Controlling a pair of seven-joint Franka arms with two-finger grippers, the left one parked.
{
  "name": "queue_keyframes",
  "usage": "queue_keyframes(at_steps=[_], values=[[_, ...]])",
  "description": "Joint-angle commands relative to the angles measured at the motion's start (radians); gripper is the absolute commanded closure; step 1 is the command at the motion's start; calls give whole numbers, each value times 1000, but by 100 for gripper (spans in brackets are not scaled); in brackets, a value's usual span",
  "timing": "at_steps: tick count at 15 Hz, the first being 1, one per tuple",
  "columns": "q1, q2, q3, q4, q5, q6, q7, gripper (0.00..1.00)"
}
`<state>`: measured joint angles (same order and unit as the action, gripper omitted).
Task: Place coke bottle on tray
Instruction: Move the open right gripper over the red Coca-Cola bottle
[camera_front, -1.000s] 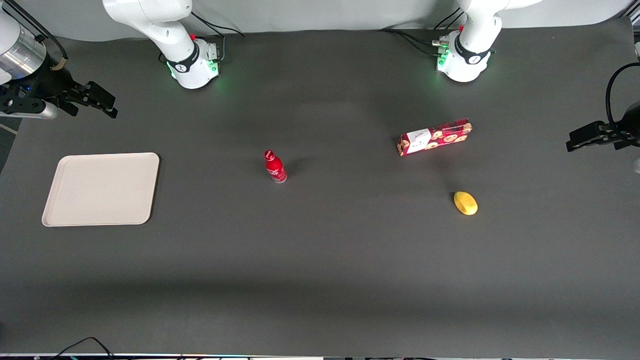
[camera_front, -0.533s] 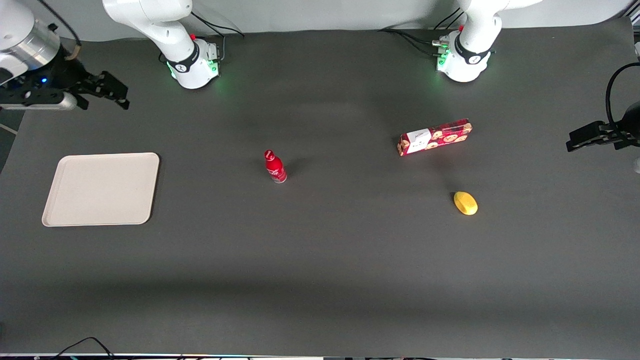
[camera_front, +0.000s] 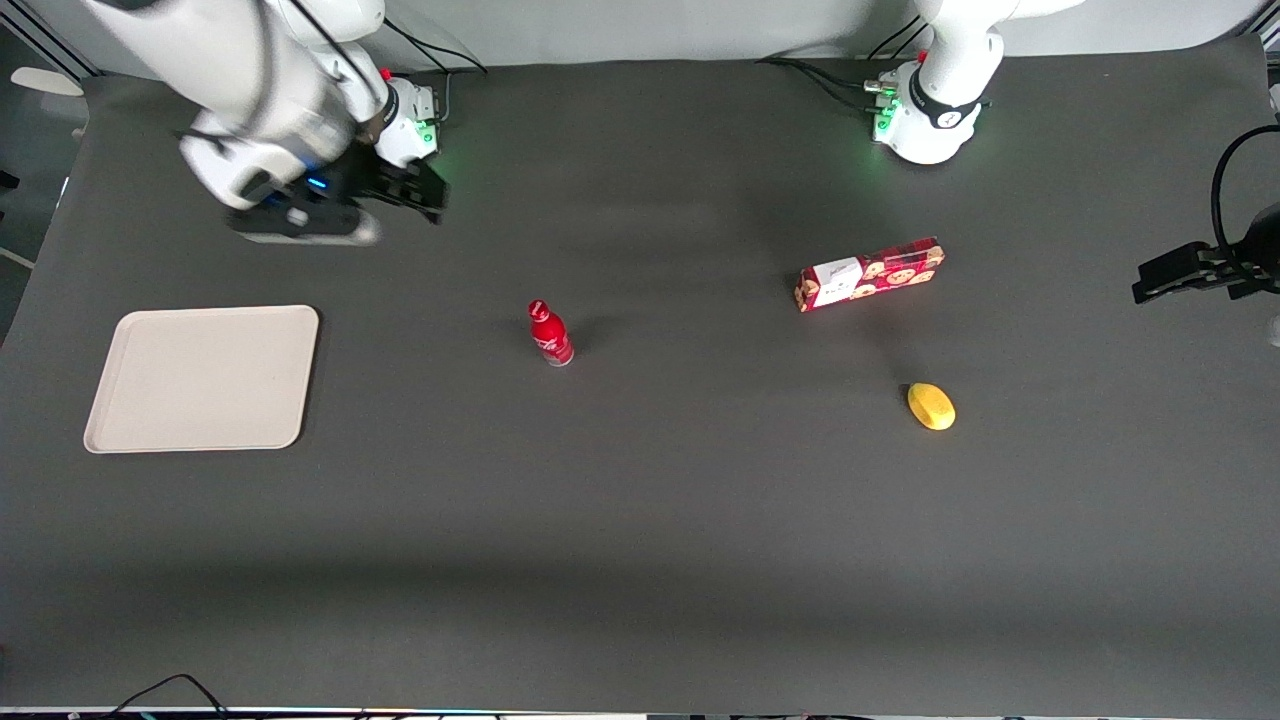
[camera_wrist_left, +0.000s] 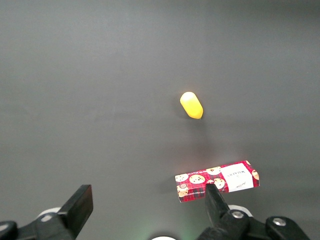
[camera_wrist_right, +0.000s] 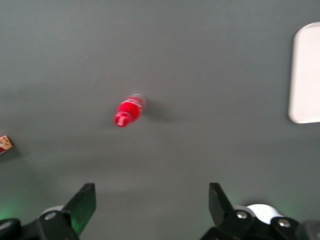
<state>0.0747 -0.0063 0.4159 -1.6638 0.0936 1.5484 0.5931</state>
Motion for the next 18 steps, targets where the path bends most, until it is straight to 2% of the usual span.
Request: queue_keyframes(at_steps=[1, 4, 6, 9, 13, 18], values=[[2, 129, 72, -55, 8, 172, 112, 0], [13, 195, 99, -146, -29, 335, 186, 0], [14, 251, 115, -184, -107, 406, 238, 0], [26, 307, 138, -240, -190, 501, 325, 0], [30, 344, 164, -257, -236, 533, 398, 0], [30, 318, 172, -312, -238, 535, 404, 0]])
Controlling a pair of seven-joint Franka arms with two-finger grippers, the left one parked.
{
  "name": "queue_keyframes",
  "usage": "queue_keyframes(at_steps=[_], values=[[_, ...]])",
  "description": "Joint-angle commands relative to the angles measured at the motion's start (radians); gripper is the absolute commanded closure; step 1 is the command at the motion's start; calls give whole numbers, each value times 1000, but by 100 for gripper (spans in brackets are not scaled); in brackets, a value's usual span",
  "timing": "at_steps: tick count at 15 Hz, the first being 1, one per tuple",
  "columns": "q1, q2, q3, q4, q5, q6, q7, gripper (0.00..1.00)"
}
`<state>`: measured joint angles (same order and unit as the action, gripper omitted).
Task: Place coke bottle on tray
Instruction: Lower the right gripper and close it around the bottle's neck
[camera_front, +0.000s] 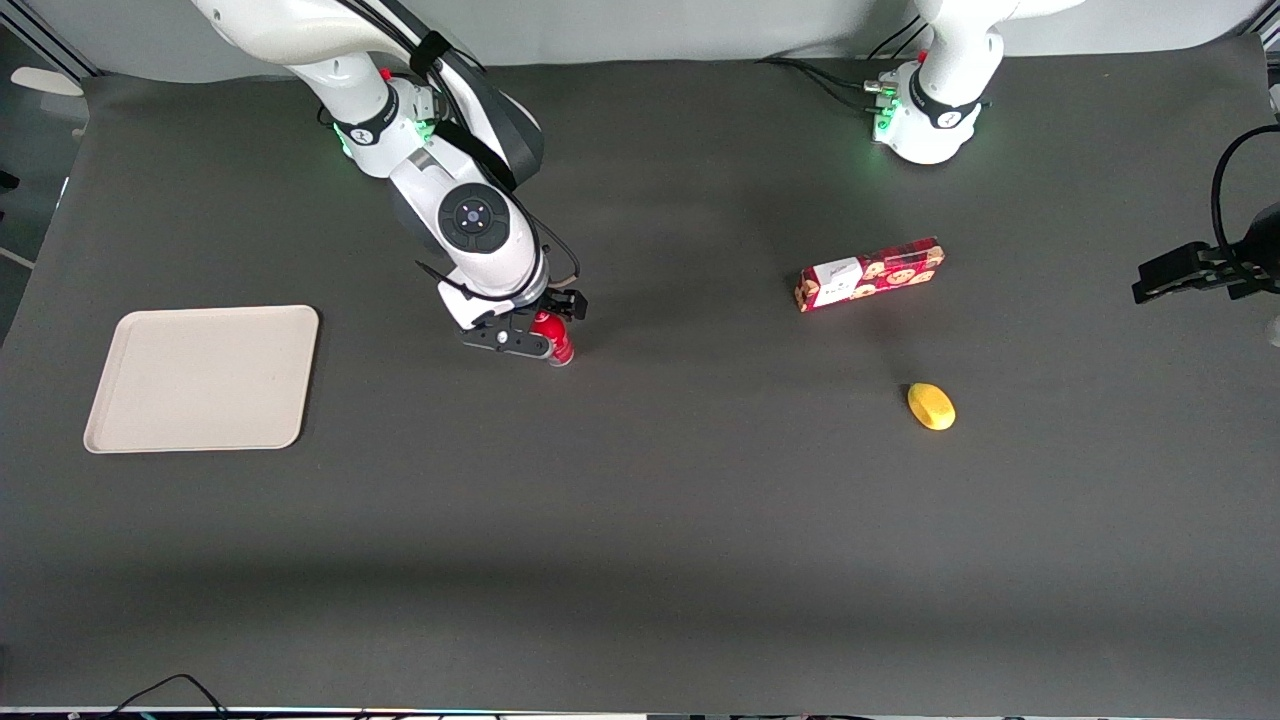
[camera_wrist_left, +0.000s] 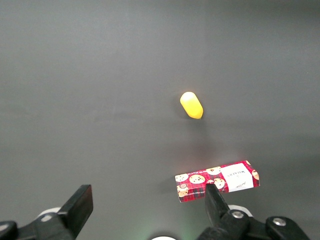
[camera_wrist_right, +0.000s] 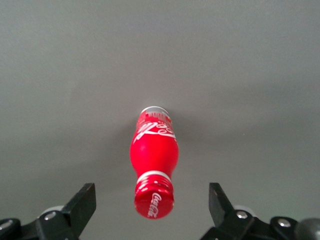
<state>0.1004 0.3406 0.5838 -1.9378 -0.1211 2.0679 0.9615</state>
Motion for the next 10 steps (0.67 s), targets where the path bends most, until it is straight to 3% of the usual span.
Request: queue_keyframes(at_steps=[1, 9, 10], values=[[4, -29, 4, -38, -23, 17, 36, 0], [1, -37, 8, -27, -71, 32, 36, 1], [1, -35, 8, -27, -71, 34, 36, 4]])
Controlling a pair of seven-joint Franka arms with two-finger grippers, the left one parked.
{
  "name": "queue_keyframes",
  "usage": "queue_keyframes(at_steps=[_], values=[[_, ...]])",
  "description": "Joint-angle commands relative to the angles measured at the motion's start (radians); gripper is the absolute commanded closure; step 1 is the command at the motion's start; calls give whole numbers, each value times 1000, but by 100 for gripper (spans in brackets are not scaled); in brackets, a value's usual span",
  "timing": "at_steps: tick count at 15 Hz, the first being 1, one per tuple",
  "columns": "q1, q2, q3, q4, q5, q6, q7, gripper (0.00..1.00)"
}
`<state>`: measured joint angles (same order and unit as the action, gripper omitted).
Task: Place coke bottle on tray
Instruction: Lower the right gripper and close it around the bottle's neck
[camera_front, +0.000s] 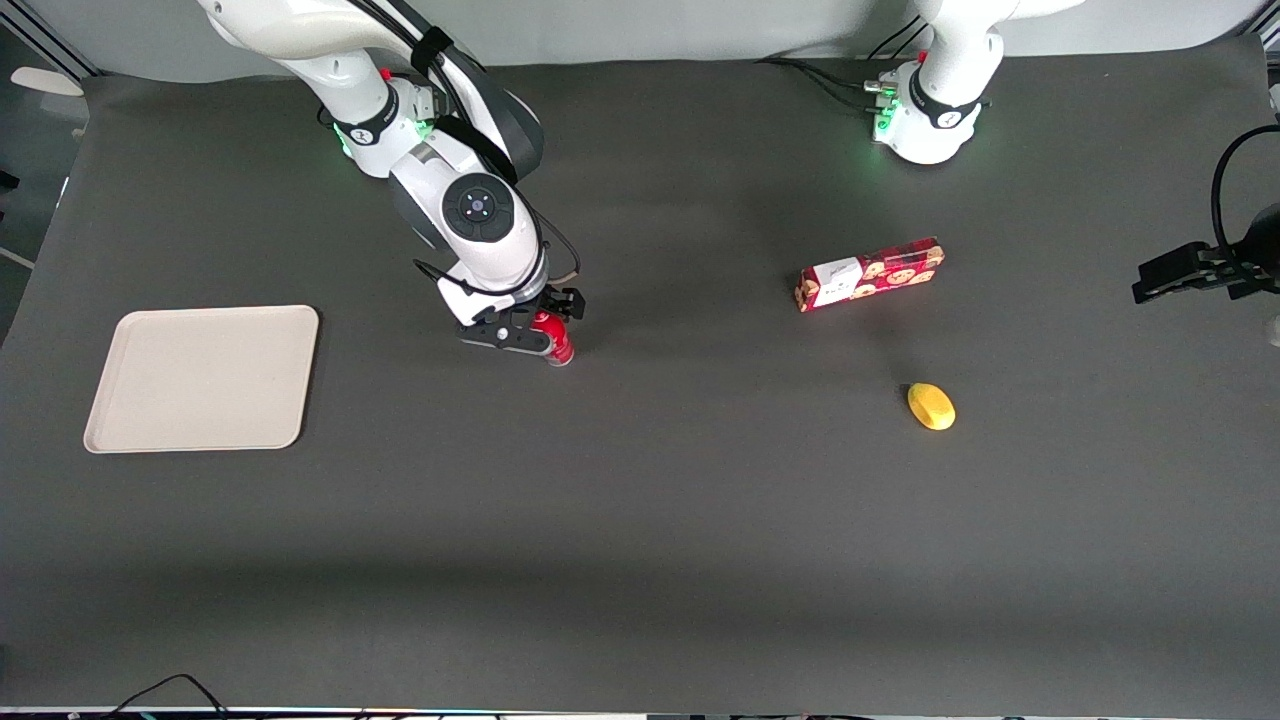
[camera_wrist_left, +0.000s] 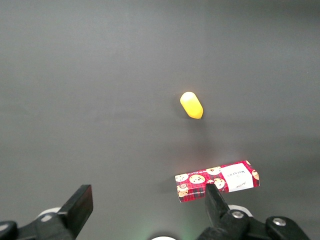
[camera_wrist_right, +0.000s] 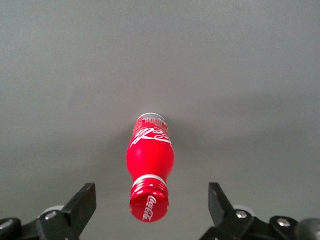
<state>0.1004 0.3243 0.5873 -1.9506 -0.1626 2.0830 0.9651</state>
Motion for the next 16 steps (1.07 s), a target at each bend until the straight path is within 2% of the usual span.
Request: queue_keyframes(at_steps=[1, 5, 9, 12, 13, 15, 16], values=[[1, -19, 5, -14, -29, 17, 32, 9], [2, -17, 5, -16, -29, 19, 32, 29], [2, -17, 5, -19, -29, 20, 32, 55], [4, -14, 5, -19, -29, 20, 32, 87], [2, -14, 5, -19, -29, 20, 32, 92], [4, -14, 5, -18, -29, 20, 32, 93], [4, -14, 5, -16, -29, 19, 30, 97]])
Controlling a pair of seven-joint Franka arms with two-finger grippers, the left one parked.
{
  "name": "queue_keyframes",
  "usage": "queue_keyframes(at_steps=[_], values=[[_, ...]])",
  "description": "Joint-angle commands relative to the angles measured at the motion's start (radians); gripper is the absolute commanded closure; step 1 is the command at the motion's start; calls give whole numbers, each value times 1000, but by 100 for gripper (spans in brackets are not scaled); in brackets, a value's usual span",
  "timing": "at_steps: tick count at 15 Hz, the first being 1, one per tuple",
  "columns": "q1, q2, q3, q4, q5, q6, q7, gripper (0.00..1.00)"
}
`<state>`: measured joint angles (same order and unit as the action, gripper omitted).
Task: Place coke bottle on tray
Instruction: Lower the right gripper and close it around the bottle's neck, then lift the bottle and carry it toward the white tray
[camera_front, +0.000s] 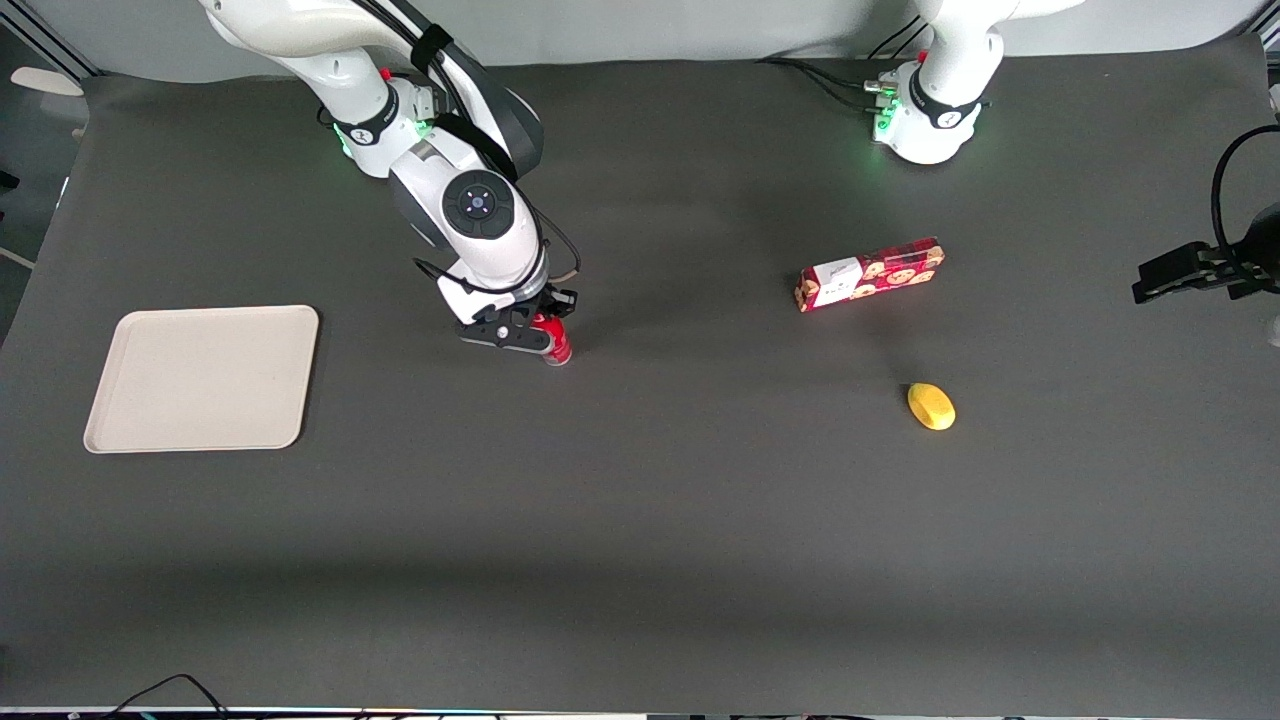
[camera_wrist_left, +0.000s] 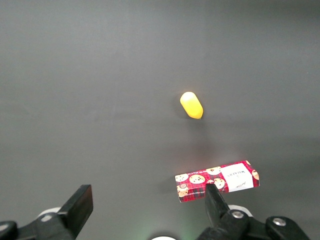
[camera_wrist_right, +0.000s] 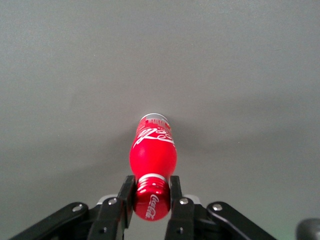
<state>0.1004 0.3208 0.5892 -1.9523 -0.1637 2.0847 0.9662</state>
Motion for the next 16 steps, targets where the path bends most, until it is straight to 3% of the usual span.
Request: queue_keyframes(at_steps=[1, 3, 11, 13, 16], values=[[4, -16, 3, -8, -28, 12, 20, 100], [2, -20, 4, 41, -28, -32, 3, 100], [-13, -52, 3, 487, -22, -521, -168, 100], [-25, -87, -23, 579, -16, -671, -313, 100], [-30, -184, -173, 636, -2, -839, -596, 100]])
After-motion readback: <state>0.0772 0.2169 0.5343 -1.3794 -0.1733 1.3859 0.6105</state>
